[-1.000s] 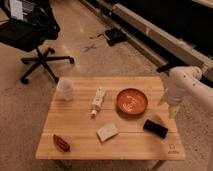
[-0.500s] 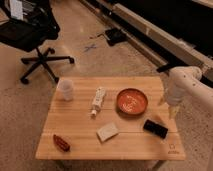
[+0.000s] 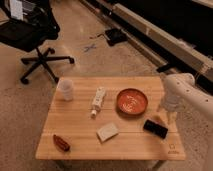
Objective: Place the eraser on the white sponge
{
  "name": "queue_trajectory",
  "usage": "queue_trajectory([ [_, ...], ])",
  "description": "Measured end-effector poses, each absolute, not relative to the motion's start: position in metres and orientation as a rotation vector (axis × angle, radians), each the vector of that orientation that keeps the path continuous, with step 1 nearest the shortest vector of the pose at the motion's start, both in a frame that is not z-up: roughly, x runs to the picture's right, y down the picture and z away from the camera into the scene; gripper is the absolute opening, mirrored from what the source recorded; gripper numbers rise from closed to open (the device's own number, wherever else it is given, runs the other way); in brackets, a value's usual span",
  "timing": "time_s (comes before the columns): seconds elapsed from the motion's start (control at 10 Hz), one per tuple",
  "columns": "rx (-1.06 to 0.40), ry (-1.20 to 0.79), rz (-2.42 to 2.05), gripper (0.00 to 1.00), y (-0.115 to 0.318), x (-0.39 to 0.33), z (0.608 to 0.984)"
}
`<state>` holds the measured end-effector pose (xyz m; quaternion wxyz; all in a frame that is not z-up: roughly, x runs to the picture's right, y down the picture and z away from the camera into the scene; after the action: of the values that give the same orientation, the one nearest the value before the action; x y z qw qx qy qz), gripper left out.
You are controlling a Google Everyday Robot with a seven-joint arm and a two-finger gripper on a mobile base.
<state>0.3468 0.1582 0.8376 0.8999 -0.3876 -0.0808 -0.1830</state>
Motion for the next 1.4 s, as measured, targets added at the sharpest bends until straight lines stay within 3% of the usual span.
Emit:
queue_trajectory([
  [1.4, -0.850, -0.132, -0.435, 0.62, 0.186, 0.349, 0.847],
])
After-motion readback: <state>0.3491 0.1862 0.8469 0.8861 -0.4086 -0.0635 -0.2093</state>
